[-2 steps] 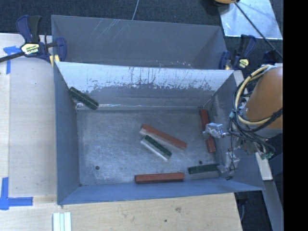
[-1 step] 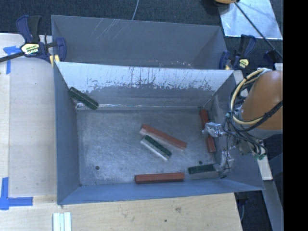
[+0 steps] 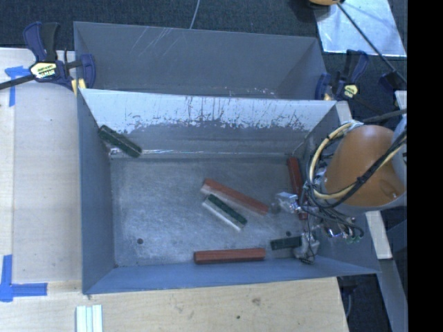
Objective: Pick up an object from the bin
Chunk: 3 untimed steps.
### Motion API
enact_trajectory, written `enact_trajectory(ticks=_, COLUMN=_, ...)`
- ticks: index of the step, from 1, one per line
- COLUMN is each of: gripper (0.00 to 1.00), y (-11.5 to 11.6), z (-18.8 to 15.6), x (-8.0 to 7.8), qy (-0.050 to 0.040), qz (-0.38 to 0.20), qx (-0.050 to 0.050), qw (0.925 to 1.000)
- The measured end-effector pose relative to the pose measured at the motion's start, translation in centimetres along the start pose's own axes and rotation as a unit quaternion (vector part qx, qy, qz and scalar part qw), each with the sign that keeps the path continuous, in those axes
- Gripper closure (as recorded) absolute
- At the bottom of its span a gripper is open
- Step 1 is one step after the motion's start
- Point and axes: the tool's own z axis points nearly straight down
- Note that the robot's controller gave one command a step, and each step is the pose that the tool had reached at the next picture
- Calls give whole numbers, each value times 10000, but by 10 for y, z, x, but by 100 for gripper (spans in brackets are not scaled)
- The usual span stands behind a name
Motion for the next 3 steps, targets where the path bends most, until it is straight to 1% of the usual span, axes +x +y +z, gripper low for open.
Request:
enact_trajectory(ticks=1, gripper=100, y=-10, z=-2, x=6, qy=8, qz=295, qx=-5, qw=9996)
enact_trajectory(ticks=2, gripper=100, y=-10, z=-2, x=6, qy=8, qz=291, qx=-4, qw=9996)
enact_trajectory(ticks=3, gripper=100, y=-9, z=-7, x=7, qy=33, qz=290, qx=-13, qw=9996)
